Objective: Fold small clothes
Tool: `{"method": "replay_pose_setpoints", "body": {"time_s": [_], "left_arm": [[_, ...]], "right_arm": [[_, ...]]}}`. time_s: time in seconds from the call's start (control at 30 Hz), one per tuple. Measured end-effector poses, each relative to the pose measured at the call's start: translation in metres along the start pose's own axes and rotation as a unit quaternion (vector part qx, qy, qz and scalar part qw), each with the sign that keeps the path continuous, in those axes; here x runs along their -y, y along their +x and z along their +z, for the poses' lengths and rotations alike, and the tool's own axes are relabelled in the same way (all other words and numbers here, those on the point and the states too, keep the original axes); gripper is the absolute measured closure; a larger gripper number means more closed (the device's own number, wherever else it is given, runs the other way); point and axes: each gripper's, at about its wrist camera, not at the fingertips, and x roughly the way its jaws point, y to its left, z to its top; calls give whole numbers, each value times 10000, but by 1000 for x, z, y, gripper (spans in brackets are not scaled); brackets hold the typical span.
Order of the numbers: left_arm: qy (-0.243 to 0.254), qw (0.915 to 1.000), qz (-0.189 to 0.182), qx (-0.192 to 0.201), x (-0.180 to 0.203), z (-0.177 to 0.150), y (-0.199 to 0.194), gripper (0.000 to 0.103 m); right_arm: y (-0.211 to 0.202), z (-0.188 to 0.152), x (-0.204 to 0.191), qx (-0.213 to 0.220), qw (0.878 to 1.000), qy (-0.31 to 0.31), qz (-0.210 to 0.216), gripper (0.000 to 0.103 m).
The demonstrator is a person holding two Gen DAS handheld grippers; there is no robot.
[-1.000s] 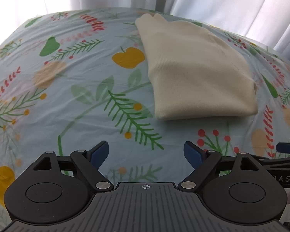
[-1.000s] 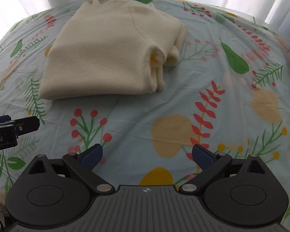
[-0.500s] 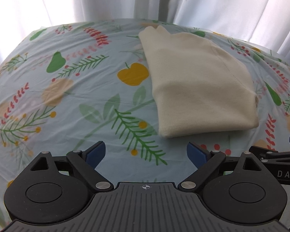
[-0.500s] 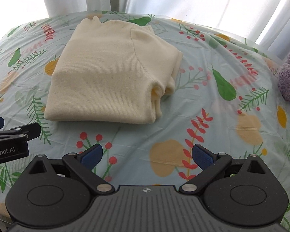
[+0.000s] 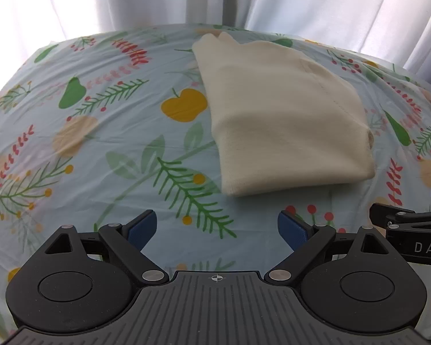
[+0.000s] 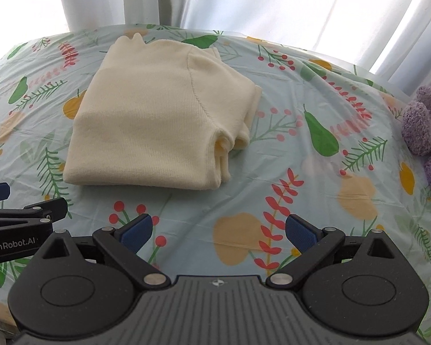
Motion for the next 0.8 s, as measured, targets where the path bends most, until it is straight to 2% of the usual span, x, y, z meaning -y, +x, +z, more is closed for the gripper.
{"method": "replay_pose_setpoints", "body": {"time_s": [0.8], "left_arm": [[117,9999,-44,-64,5,0,4,8]], "right_arm": [[1,1,6,1,9999,98,29,4]]}}
